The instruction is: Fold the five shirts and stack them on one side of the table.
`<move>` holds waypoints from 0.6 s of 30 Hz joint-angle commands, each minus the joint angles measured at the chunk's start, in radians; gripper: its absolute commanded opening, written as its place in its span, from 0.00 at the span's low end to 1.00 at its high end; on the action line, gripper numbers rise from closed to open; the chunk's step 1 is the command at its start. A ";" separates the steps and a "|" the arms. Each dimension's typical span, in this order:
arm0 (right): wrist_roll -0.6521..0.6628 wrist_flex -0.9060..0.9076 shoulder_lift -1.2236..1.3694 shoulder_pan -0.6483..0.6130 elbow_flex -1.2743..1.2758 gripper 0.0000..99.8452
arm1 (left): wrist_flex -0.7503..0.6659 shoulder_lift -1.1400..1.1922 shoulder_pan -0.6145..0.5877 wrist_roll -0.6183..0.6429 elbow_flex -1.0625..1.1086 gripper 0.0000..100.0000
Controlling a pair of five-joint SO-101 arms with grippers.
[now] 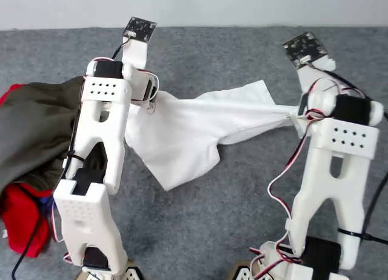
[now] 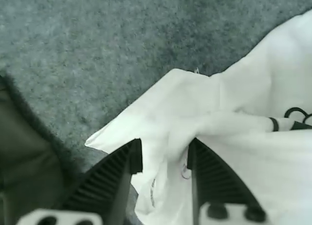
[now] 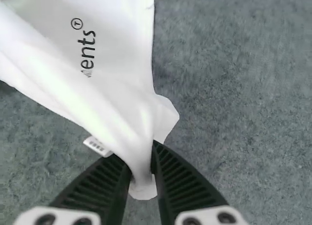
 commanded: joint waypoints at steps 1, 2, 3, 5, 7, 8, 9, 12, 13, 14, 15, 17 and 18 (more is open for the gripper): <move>-0.012 -0.018 -0.030 -0.031 0.000 0.01 | -0.018 -0.018 -0.008 -0.011 -0.042 0.16; -0.012 -0.025 -0.030 -0.036 0.002 0.01 | -0.018 -0.026 -0.012 -0.012 -0.059 0.16; -0.012 -0.035 -0.030 -0.036 0.003 0.01 | -0.018 -0.031 -0.025 -0.012 -0.084 0.16; -0.012 -0.061 -0.030 -0.036 0.002 0.01 | -0.018 -0.031 -0.046 -0.014 -0.156 0.16; -0.012 -0.088 -0.030 -0.036 0.002 0.01 | -0.012 -0.012 -0.063 -0.014 -0.231 0.18; -0.012 -0.101 -0.030 -0.036 0.002 0.01 | -0.003 -0.002 -0.066 -0.014 -0.260 0.18; -0.014 -0.113 -0.030 -0.036 0.002 0.01 | 0.034 0.011 -0.066 -0.015 -0.297 0.19; -0.014 -0.147 -0.030 -0.033 0.003 0.01 | 0.199 0.037 -0.026 -0.083 -0.383 0.18; -0.014 -0.157 -0.030 -0.031 0.003 0.01 | 0.265 0.043 -0.003 -0.104 -0.406 0.18; -0.014 -0.168 -0.030 -0.030 0.003 0.01 | 0.325 0.048 0.017 -0.117 -0.426 0.18; -0.014 -0.177 -0.030 -0.030 0.003 0.01 | 0.374 0.049 0.038 -0.124 -0.440 0.18; -0.014 -0.197 -0.028 -0.030 0.003 0.01 | 0.384 0.040 0.075 -0.110 -0.420 0.18; -0.014 -0.209 -0.025 -0.031 0.003 0.01 | 0.384 0.031 0.091 -0.107 -0.403 0.18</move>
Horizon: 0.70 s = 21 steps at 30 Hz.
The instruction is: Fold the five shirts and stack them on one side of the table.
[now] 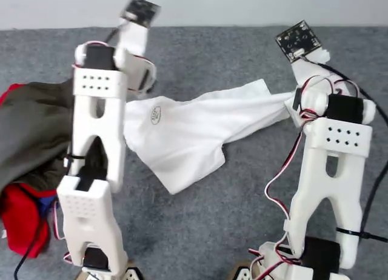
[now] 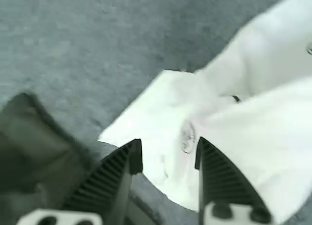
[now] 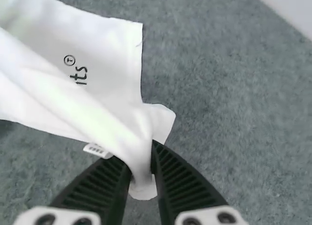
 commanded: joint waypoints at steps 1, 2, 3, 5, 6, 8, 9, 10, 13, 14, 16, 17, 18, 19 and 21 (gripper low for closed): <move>-0.011 -0.048 -0.015 -0.005 -0.006 0.01 | 0.046 -0.040 0.061 -0.003 0.008 0.18; -0.011 -0.054 -0.001 -0.005 -0.008 0.01 | 0.046 -0.055 0.084 -0.003 0.039 0.18; -0.011 -0.054 0.013 -0.005 -0.012 0.01 | 0.046 -0.074 0.110 -0.003 0.081 0.18; -0.011 -0.051 0.031 -0.004 -0.012 0.01 | 0.046 -0.112 0.164 -0.003 0.186 0.18; -0.011 -0.047 0.035 -0.004 -0.012 0.01 | 0.046 -0.132 0.189 -0.003 0.245 0.18; -0.038 -0.045 0.035 -0.004 -0.011 0.01 | 0.044 -0.170 0.222 -0.005 0.380 0.18; -0.052 -0.044 0.031 -0.004 -0.011 0.01 | 0.043 -0.184 0.233 -0.005 0.444 0.18; -0.061 -0.044 0.030 -0.004 -0.009 0.01 | 0.040 -0.192 0.241 -0.006 0.504 0.18; -0.066 -0.044 0.031 -0.007 -0.008 0.01 | -0.025 -0.193 0.239 -0.006 0.656 0.18; -0.066 -0.044 0.033 -0.008 -0.008 0.01 | -0.066 -0.193 0.235 -0.006 0.699 0.18; -0.066 -0.044 0.036 -0.010 -0.008 0.01 | -0.166 -0.193 0.212 -0.006 0.762 0.18; -0.066 -0.044 0.036 -0.010 -0.008 0.01 | -0.224 -0.193 0.203 -0.006 0.788 0.18; -0.066 -0.044 0.036 -0.010 -0.008 0.01 | -0.279 -0.193 0.192 -0.005 0.806 0.18; -0.066 -0.044 0.038 -0.010 -0.008 0.01 | -0.330 -0.193 0.178 -0.005 0.822 0.18; -0.066 -0.044 0.038 -0.010 -0.008 0.01 | -0.417 -0.192 0.153 -0.005 0.843 0.18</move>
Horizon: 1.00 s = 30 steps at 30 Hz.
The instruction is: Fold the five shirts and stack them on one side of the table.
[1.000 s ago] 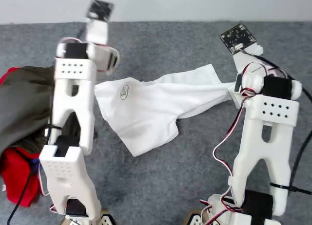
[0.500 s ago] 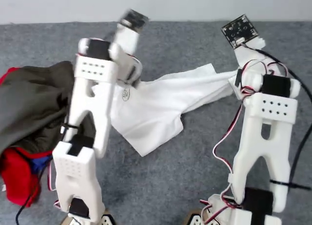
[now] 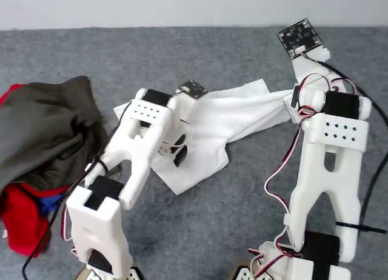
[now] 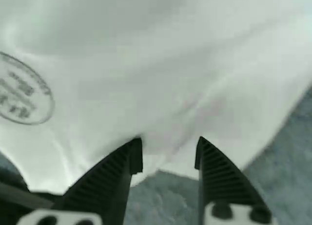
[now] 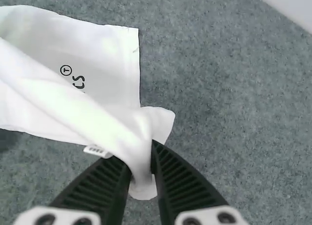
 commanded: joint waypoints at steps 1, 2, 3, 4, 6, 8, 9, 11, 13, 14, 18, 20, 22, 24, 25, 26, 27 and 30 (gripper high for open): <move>-0.011 -0.010 -0.007 -0.008 -0.009 0.01 | -0.167 -0.055 -0.048 -0.006 0.025 0.18; -0.011 -0.010 -0.007 -0.008 -0.009 0.01 | -0.199 -0.049 -0.063 -0.006 0.027 0.18; -0.011 -0.010 -0.007 -0.008 -0.009 0.01 | -0.227 -0.035 -0.077 -0.006 0.021 0.18; -0.011 -0.010 -0.007 -0.008 -0.009 0.01 | -0.247 -0.017 -0.092 -0.006 0.005 0.18; -0.011 -0.010 -0.007 -0.008 -0.009 0.01 | -0.264 0.034 -0.120 -0.005 -0.044 0.18; -0.011 -0.010 -0.007 -0.008 -0.009 0.01 | -0.255 0.087 -0.135 -0.005 -0.110 0.18; -0.011 -0.010 -0.007 -0.008 -0.009 0.01 | -0.230 0.112 -0.138 -0.005 -0.147 0.18; -0.011 -0.010 -0.012 -0.008 -0.009 0.01 | -0.157 0.150 -0.138 -0.006 -0.234 0.18; -0.011 -0.010 -0.015 -0.008 -0.009 0.01 | -0.069 0.170 -0.129 -0.006 -0.317 0.18; -0.011 -0.010 -0.015 -0.008 -0.009 0.01 | -0.029 0.173 -0.126 -0.006 -0.355 0.18; -0.011 -0.010 -0.015 -0.008 -0.009 0.01 | 0.086 0.173 -0.110 -0.002 -0.509 0.17; -0.011 -0.010 -0.008 -0.008 -0.009 0.01 | 0.152 0.173 -0.104 -0.005 -0.607 0.14; -0.011 -0.010 -0.005 -0.008 -0.009 0.01 | 0.232 0.173 -0.077 -0.006 -0.696 0.12; -0.011 -0.010 -0.005 -0.008 -0.009 0.01 | 0.324 0.173 -0.038 -0.006 -0.766 0.12; -0.011 -0.010 -0.007 -0.008 -0.009 0.01 | 0.341 0.173 -0.017 -0.005 -0.782 0.12; -0.011 -0.010 -0.010 -0.008 -0.009 0.01 | 0.338 0.169 -0.002 -0.003 -0.769 0.12; -0.011 -0.010 -0.013 -0.008 -0.009 0.01 | 0.338 0.153 0.011 -0.003 -0.751 0.12; -0.011 -0.008 -0.015 -0.004 -0.009 0.01 | 0.336 0.098 0.052 -0.008 -0.639 0.12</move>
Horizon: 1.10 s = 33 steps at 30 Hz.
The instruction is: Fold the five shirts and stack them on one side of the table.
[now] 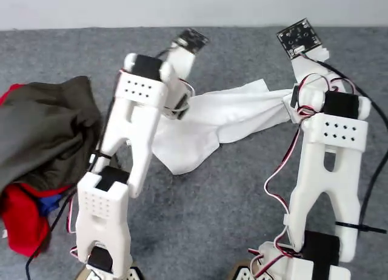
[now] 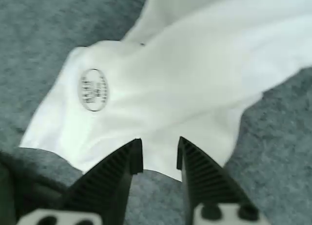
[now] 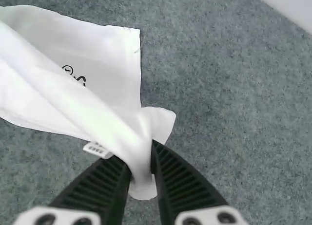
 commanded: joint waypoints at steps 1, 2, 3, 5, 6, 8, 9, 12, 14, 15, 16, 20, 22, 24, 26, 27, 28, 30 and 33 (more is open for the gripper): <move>-0.011 -0.007 -0.016 0.002 -0.009 0.01 | 0.029 -0.095 0.066 -0.017 0.104 0.12; -0.011 0.010 -0.016 0.002 -0.014 0.01 | 0.029 -0.110 0.084 -0.029 0.165 0.12; -0.011 0.027 -0.016 0.002 -0.015 0.01 | 0.029 -0.121 0.100 -0.037 0.222 0.12; -0.011 0.061 -0.016 0.002 -0.015 0.01 | 0.026 -0.130 0.110 -0.040 0.318 0.14; -0.011 0.076 -0.016 0.002 -0.015 0.01 | 0.025 -0.132 0.109 -0.040 0.355 0.16; -0.011 0.102 -0.016 0.002 -0.012 0.01 | 0.023 -0.129 0.095 -0.040 0.395 0.20; -0.011 0.113 -0.016 0.002 -0.011 0.01 | 0.017 -0.127 0.087 -0.038 0.404 0.21; -0.011 0.125 -0.015 0.002 -0.009 0.01 | -0.025 -0.127 0.078 -0.044 0.412 0.22; -0.011 0.125 -0.015 0.001 -0.009 0.01 | -0.057 -0.126 0.084 -0.044 0.417 0.22; -0.011 0.125 -0.015 0.001 -0.009 0.01 | -0.072 -0.124 0.091 -0.044 0.423 0.22; -0.011 0.125 -0.015 -0.001 -0.009 0.01 | -0.089 -0.121 0.100 -0.044 0.433 0.22; -0.011 0.127 -0.015 0.002 -0.009 0.01 | -0.100 -0.035 0.104 -0.044 0.441 0.22; -0.011 0.139 -0.015 0.002 -0.012 0.01 | -0.103 0.017 0.089 -0.044 0.437 0.21; -0.011 0.154 -0.015 0.002 -0.014 0.01 | -0.115 0.057 0.068 -0.046 0.429 0.21; -0.011 0.162 -0.015 0.002 -0.011 0.01 | -0.124 0.077 0.049 -0.046 0.418 0.21; -0.011 0.162 -0.015 0.002 -0.009 0.01 | -0.127 0.083 0.048 -0.046 0.418 0.21; -0.011 0.162 -0.015 0.002 -0.009 0.01 | -0.135 0.086 0.046 -0.046 0.418 0.21; -0.011 0.162 -0.016 0.002 -0.011 0.01 | -0.138 0.089 0.054 -0.046 0.420 0.17; -0.011 0.162 -0.018 0.002 -0.015 0.01 | -0.133 0.083 0.074 -0.046 0.417 0.06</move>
